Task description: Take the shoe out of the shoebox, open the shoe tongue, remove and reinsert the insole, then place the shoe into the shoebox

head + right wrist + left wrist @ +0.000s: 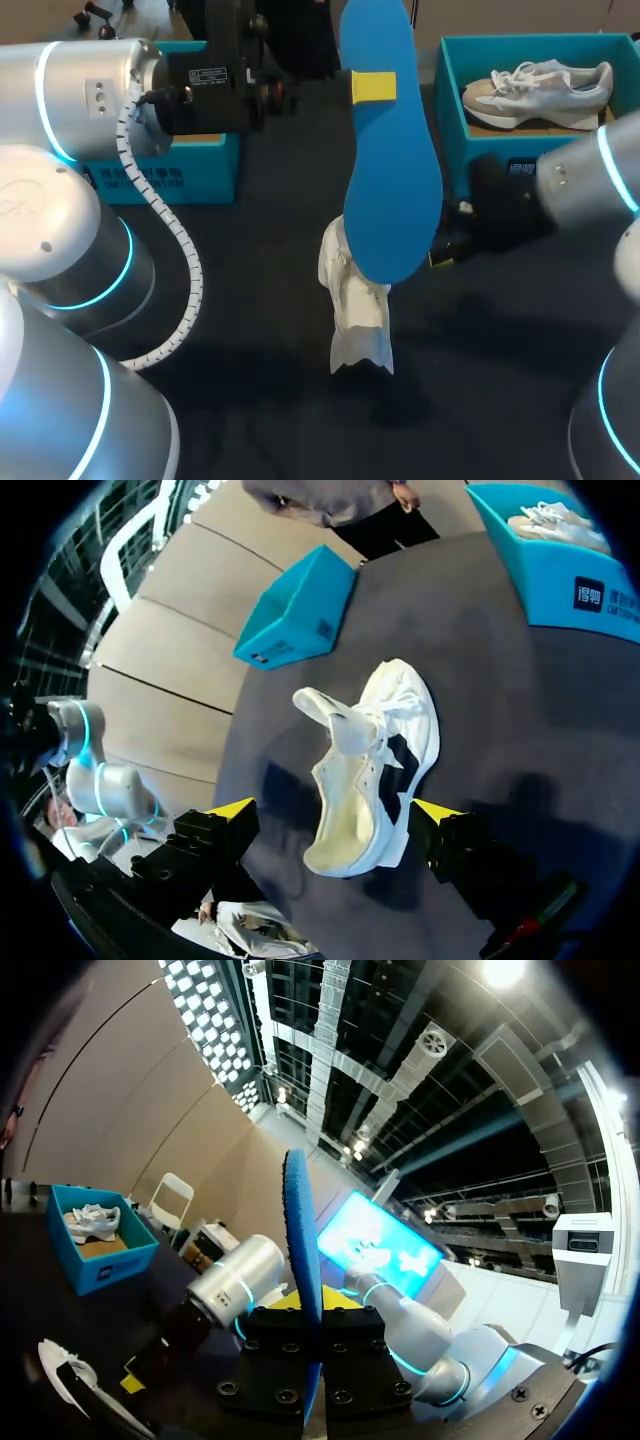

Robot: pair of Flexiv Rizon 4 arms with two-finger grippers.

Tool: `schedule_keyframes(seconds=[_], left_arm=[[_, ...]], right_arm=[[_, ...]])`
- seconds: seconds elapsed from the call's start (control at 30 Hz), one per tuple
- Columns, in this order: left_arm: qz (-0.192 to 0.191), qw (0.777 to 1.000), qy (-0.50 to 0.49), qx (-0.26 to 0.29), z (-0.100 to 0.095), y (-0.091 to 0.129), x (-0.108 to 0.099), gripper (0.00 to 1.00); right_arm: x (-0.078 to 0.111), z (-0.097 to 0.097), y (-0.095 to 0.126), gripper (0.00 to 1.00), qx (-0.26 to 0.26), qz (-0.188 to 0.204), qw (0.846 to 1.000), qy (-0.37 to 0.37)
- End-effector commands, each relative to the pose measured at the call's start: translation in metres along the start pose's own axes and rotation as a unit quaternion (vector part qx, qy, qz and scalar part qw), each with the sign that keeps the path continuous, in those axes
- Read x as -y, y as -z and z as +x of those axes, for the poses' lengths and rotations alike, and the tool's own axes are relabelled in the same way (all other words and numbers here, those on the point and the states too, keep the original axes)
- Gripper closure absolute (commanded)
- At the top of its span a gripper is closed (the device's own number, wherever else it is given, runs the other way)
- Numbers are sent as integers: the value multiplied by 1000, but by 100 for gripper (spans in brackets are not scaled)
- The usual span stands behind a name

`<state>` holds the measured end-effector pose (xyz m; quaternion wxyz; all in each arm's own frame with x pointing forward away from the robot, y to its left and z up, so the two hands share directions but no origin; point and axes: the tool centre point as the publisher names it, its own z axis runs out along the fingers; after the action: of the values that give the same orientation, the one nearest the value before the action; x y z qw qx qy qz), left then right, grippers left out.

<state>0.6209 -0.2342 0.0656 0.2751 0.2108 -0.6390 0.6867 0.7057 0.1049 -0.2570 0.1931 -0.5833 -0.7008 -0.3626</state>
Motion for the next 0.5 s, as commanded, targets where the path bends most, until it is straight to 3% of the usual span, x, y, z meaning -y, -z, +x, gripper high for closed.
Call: schedule_keyframes(seconds=[0.03,0.33,0.5], left_arm=[[2,1000,0,0,0,0,-2,100],[2,1000,0,0,0,0,-2,100],[2,1000,0,0,0,0,-2,100]], right_arm=[[6,-3,24,0,-45,-7,999,-7],[-1,-4,40,0,-105,-16,993,-58],[-7,4,55,0,-172,-42,982,-61]])
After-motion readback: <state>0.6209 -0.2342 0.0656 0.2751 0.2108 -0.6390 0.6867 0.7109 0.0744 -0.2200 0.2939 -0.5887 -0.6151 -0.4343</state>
